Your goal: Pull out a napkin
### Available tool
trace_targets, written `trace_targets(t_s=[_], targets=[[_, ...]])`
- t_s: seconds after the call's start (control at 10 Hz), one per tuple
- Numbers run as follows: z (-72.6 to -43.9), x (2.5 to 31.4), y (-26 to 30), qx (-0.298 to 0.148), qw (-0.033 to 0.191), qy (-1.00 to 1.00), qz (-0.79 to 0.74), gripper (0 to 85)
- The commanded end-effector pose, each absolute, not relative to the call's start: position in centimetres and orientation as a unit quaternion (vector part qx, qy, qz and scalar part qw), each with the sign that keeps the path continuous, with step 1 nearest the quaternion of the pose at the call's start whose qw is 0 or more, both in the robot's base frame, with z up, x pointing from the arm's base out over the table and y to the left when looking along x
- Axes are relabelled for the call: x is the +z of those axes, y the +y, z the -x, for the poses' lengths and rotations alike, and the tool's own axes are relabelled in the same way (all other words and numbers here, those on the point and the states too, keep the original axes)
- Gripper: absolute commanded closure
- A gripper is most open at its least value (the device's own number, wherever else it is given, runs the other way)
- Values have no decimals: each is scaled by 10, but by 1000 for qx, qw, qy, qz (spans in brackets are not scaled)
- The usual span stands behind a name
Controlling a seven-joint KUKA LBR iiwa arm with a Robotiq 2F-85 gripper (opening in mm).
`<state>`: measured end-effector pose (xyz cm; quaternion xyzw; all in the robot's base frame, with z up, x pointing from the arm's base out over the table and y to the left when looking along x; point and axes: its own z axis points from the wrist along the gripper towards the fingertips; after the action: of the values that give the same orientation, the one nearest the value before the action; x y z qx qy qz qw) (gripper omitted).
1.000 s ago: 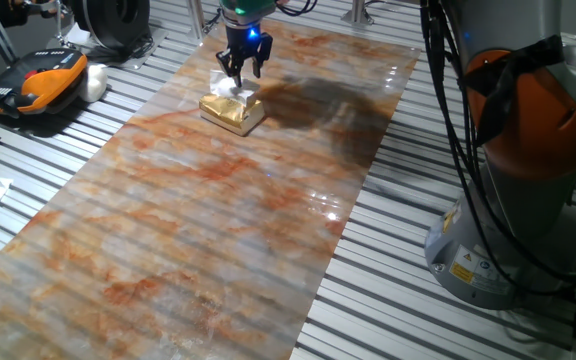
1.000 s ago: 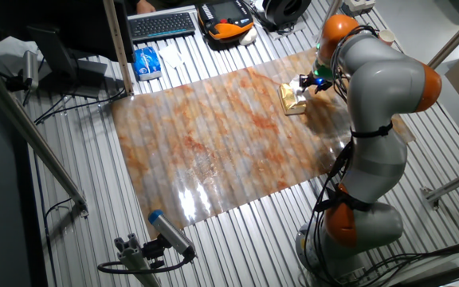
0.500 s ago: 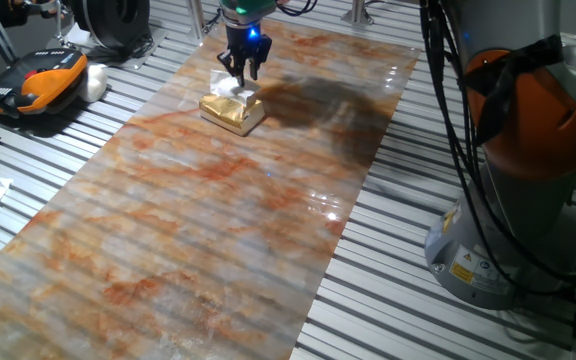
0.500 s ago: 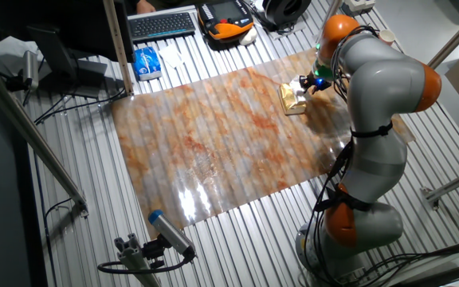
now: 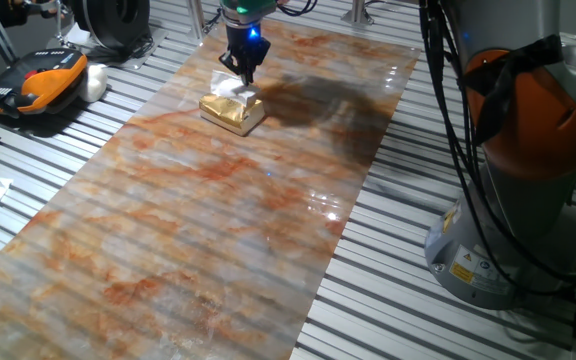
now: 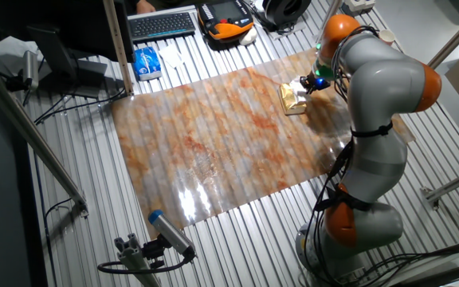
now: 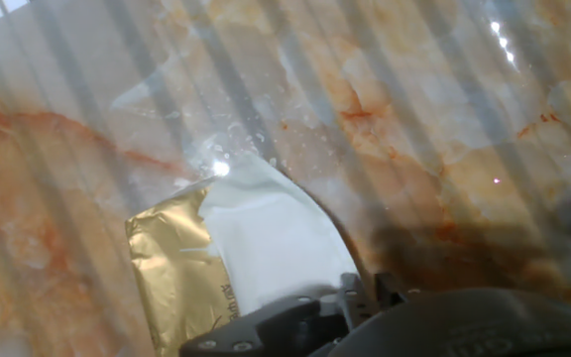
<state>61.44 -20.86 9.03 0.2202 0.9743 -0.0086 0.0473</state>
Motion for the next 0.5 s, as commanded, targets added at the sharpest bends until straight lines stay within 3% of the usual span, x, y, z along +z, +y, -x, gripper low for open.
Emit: trace_targets(t_s=[0.0,0.2,0.3,0.4], targets=[[-614,90,-208,-9,48,974,-221,510],[-614,90,-208,-9,47,974,-220,510],[-614,90,-208,-9,47,974,-220,680],[-614,90,-208,-4,45,975,-218,680]])
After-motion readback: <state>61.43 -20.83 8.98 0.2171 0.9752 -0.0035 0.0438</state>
